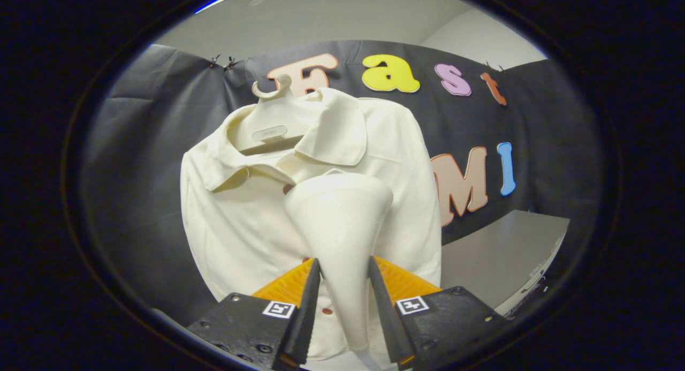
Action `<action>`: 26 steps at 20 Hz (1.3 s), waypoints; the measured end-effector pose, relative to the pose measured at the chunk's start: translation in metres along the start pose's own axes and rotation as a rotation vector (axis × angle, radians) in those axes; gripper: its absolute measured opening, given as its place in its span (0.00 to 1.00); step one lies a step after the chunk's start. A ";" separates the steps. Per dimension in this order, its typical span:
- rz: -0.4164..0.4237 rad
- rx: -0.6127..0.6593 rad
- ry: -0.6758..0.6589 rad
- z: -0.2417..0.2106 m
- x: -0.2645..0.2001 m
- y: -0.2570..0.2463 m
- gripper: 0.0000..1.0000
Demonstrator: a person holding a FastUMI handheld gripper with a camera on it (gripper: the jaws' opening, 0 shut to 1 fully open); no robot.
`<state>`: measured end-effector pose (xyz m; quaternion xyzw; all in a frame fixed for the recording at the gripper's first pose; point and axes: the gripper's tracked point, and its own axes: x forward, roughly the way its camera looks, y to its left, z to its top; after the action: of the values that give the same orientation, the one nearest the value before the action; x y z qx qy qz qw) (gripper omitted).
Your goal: Iron the clothes twice with a garment steamer, once on the left side and once on the right side.
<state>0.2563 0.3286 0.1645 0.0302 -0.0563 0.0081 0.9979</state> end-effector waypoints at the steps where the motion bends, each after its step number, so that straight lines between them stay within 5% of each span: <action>1: -0.010 -0.006 0.015 -0.002 0.004 0.000 0.70; 10: -0.019 -0.097 -0.016 -0.009 -0.004 0.006 0.53; 18: 0.094 -0.063 -0.053 -0.011 -0.027 0.102 0.52; 26: 0.044 -0.053 0.049 -0.058 0.009 0.118 0.52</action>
<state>0.2699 0.4503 0.1148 0.0023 -0.0325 0.0291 0.9990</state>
